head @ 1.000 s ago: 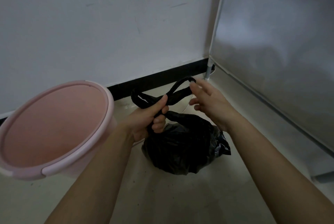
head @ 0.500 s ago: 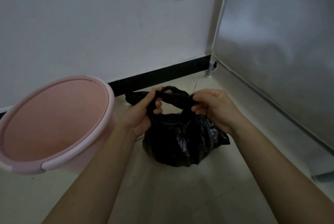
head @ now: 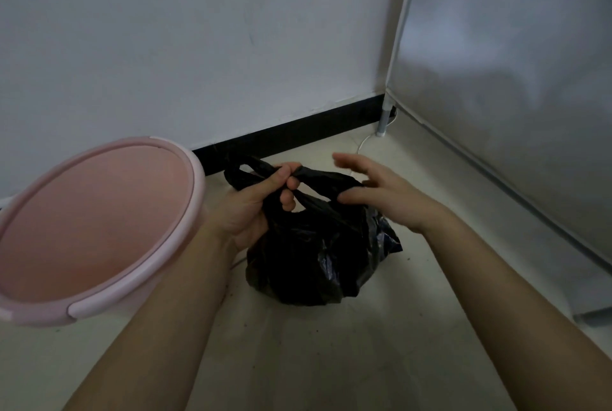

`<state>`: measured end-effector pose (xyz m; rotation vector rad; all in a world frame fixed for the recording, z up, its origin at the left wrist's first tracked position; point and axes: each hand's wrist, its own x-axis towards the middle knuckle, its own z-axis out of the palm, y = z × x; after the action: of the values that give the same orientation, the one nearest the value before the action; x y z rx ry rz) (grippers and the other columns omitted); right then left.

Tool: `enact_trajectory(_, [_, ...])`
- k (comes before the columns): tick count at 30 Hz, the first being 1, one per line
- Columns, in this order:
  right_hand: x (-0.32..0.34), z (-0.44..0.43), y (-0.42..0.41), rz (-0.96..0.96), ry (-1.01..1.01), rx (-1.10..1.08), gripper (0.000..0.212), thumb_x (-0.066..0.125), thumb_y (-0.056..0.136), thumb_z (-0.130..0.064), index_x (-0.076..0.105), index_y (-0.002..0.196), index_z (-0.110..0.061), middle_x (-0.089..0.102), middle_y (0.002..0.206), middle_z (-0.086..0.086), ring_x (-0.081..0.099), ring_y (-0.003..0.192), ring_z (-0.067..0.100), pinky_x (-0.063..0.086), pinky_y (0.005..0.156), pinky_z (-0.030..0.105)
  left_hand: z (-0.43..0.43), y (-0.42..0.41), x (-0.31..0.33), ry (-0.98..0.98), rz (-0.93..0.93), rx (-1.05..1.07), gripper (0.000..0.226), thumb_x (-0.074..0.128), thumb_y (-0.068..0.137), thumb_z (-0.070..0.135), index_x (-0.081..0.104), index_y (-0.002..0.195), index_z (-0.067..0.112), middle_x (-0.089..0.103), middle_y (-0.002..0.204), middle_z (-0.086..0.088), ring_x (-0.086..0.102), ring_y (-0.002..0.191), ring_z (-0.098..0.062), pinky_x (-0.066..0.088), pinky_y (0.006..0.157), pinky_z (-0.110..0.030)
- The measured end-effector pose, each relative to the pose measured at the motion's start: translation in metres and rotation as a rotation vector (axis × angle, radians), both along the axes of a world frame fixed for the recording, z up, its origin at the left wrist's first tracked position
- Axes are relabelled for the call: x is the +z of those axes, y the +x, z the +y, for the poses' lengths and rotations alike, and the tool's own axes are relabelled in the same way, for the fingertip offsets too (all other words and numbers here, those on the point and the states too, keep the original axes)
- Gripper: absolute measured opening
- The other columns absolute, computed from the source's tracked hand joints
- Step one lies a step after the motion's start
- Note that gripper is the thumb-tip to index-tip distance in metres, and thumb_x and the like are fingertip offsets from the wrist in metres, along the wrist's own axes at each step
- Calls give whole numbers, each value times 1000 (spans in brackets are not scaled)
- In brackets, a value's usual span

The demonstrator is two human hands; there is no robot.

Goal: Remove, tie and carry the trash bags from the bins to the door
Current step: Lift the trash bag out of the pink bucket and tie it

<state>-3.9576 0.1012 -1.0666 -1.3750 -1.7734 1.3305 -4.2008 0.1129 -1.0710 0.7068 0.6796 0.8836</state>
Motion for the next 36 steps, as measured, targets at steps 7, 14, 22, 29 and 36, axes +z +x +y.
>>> enact_trajectory(7, [-10,-2,-20,-68,107,-138,14,59,95,-26,73,95,-26,72,83,1,66,73,13,51,68,25,6,5,-6,40,349,52,22,54,100,16,67,109,2,68,82,-11,68,68,-16,58,67,-26])
enact_trajectory(14, [-11,-3,-20,-64,52,-64,14,58,96,-27,72,96,-27,72,84,-7,68,77,4,54,69,18,8,11,-21,3,376,437,20,74,86,16,73,103,5,76,93,-10,73,89,-21,57,75,-25])
enact_trajectory(22, [-14,-6,-16,213,-430,60,38,61,93,-40,67,123,-18,72,118,7,69,110,23,48,105,41,-3,11,-18,-33,-98,359,15,63,87,10,73,97,9,72,105,-8,70,100,-16,57,87,-30])
enact_trajectory(29, [-14,3,-29,605,-265,-375,44,52,97,-49,59,132,-22,68,125,-2,60,121,16,47,104,41,-9,22,-7,69,-86,219,23,56,94,24,70,105,10,71,111,-8,67,106,-19,55,89,-31])
enact_trajectory(36, [-1,3,-44,1398,-472,-615,48,26,108,-34,59,86,-7,74,86,10,68,97,25,51,92,40,-18,46,7,-91,-334,328,51,33,106,41,63,73,17,71,117,-5,63,119,-19,45,102,-43])
